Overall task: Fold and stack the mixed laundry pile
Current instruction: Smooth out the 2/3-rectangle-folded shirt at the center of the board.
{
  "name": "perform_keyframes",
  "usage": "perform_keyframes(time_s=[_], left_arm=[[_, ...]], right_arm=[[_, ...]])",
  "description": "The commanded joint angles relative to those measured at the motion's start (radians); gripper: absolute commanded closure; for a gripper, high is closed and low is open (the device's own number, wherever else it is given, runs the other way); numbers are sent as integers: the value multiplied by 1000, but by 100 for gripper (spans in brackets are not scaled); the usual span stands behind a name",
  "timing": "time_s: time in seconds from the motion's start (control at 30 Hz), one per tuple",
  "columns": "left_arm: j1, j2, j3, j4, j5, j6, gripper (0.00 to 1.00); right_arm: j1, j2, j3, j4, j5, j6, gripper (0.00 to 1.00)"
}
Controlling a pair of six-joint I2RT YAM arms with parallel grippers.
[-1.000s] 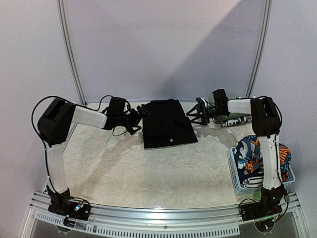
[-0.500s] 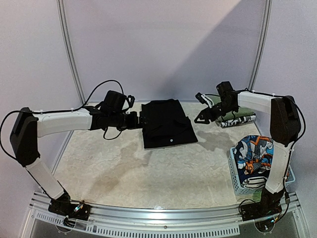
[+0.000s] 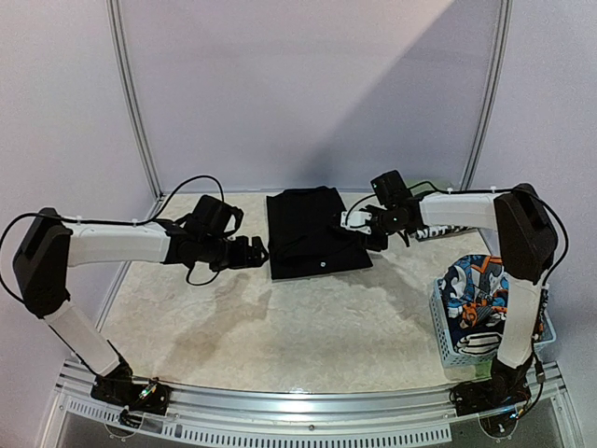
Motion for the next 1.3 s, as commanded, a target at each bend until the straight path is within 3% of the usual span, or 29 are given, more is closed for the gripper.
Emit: perform_keyframes(time_s=[0.0, 0.3, 0.63, 0.73, 0.87, 0.97, 1.1, 1.27], left_arm=[[4, -68, -35, 33, 2, -47, 6], [4, -136, -25, -79, -58, -78, 6], [2, -120, 38, -170, -68, -34, 3], [-6, -117, 39, -170, -111, 18, 1], [-28, -77, 62, -202, -109, 63, 1], [-43, -8, 87, -201, -73, 43, 0], [-47, 83, 109, -87, 26, 13, 1], [-42, 180, 123, 150, 199, -57, 16]], right_arm=[[22, 94, 26, 83, 119, -134, 40], [29, 183, 95, 166, 172, -160, 40], [28, 325, 460, 115, 177, -103, 40], [1, 455, 707, 163, 243, 17, 38], [-80, 588, 1046, 30, 199, 404, 32], [-114, 513, 957, -21, 58, 508, 31], [-115, 330, 690, -20, -47, 505, 30], [-115, 86, 370, -26, -179, 501, 34]])
